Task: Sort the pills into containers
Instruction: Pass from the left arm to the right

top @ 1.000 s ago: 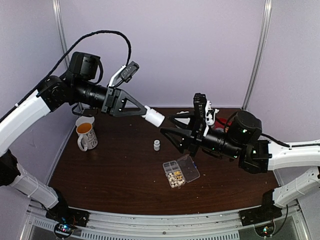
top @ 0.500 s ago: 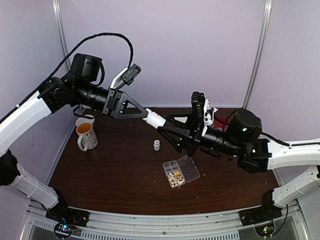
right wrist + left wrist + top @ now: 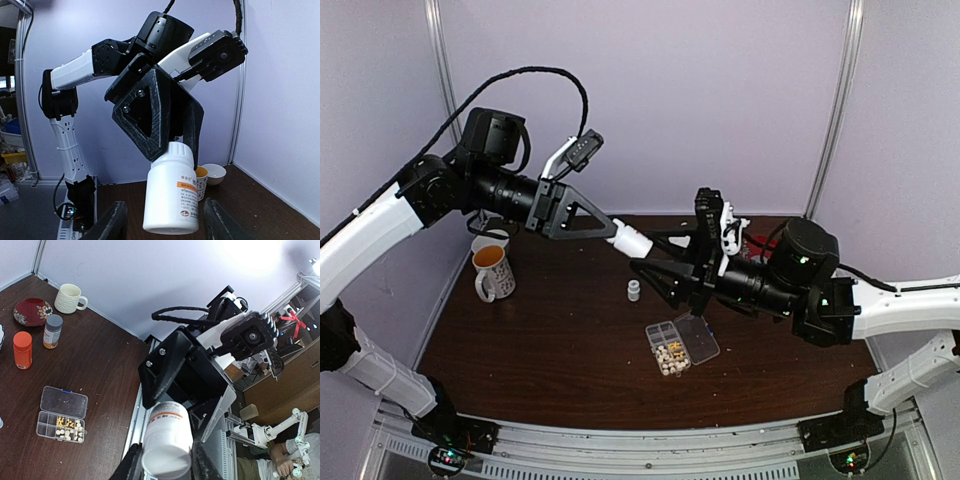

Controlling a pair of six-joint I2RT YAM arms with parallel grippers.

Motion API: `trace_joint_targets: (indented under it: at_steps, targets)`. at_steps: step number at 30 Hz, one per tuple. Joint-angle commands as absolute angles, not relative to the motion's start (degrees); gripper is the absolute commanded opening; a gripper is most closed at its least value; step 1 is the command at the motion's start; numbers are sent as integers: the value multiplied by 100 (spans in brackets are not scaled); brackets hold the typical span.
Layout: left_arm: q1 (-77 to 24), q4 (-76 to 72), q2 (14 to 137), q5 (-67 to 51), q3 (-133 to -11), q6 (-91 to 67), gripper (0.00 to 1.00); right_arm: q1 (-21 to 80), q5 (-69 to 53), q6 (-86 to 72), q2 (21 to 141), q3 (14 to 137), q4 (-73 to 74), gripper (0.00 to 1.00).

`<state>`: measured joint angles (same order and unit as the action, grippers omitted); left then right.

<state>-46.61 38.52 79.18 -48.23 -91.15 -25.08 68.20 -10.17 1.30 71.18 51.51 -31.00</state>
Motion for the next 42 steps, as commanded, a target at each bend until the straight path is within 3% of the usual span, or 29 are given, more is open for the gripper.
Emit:
trace_joint_targets:
  at_steps: [1,13,18,24,29,32,37,42]
  targets:
    - [-4704,3424,7867,-4917,-9097,-2574,7,6858,-940,132,7137,5282,-3069,47]
    - [-4711,3272,7890,-4970,-9070,-2774,6,6886,-839,332,7181,5379,-2903,22]
    - [-4711,3270,7873,-4869,-9041,-2984,6,6935,-669,675,7157,5410,-2800,21]
    - [-4711,3462,7890,-4585,-8953,-3897,0,7353,393,2462,7131,5386,-2504,17]
    - [-4702,3427,7813,-4452,-8762,-4557,1,7635,1043,3878,7267,5379,-2634,14]
    - [-4702,3118,7728,-4396,-8571,-4803,15,7699,1279,4119,7322,5354,-2869,13]
    - [-4581,2940,7528,-4194,-8659,-4328,65,7642,931,3260,7261,5484,-2540,13]
    - [-4445,3382,7425,-3761,-9183,-2918,95,7562,447,2319,7115,5400,-2340,11]
